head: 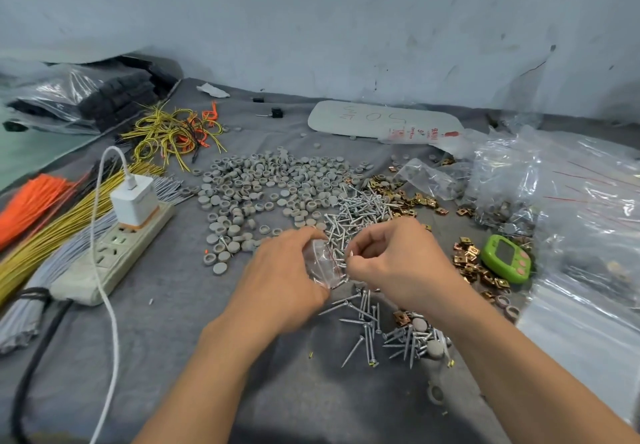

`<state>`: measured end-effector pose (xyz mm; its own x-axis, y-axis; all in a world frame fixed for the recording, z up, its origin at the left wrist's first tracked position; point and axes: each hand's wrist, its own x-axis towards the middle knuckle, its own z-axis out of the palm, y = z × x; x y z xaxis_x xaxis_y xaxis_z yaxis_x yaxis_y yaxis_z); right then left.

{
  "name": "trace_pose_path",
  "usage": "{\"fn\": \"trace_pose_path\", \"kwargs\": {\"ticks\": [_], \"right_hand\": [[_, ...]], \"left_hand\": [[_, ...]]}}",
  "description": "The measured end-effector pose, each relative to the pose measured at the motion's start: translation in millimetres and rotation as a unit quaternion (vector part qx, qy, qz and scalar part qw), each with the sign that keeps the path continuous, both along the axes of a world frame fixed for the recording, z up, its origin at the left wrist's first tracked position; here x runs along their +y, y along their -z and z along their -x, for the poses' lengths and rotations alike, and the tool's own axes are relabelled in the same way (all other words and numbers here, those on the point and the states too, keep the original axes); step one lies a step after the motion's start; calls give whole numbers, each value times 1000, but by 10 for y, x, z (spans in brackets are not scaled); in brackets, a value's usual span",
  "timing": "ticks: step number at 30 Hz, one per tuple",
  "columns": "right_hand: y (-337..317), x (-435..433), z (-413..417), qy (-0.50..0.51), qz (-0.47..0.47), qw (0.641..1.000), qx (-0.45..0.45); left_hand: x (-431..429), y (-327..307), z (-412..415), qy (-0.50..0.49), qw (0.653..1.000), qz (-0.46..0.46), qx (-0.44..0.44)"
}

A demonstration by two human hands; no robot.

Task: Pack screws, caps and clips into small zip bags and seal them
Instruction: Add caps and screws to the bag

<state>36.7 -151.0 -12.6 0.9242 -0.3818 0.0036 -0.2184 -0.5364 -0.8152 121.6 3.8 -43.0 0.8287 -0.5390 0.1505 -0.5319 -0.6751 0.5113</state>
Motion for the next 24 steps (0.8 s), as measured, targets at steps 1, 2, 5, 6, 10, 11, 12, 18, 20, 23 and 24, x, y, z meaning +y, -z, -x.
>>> {"fn": "trace_pose_path", "kwargs": {"ticks": [1,2,5,6,10,11,12,18,20,23,24], "right_hand": [[10,23,-24,-3,-4,1000,3],[14,45,-47,-6,-14,1000,5],[20,110,-117,-16,-42,999,-11],[21,130,-132,-14,-54,998,-23],[13,162,-153,29,-133,987,-85],[15,150,-156,45,-155,982,-97],[13,138,-154,59,-172,978,-102],[-45,179,-127,46,-215,972,-83],[-71,126,-118,78,-279,950,-118],[-130,-63,-89,126,-371,903,-175],[-140,-123,-78,135,-381,896,-184]], "left_hand": [[-8,-9,1,5,1000,9,6],[-16,-21,8,10,1000,20,14],[-35,-66,27,22,998,44,41],[-42,-82,34,27,997,48,45],[-62,-111,46,29,998,38,45],[-61,-115,50,28,998,35,44],[-62,-117,58,28,998,35,44],[-82,-133,97,10,995,81,65],[-49,-178,70,2,983,150,110],[45,-305,3,-6,889,373,265],[87,-345,-33,-2,835,446,323]]}}
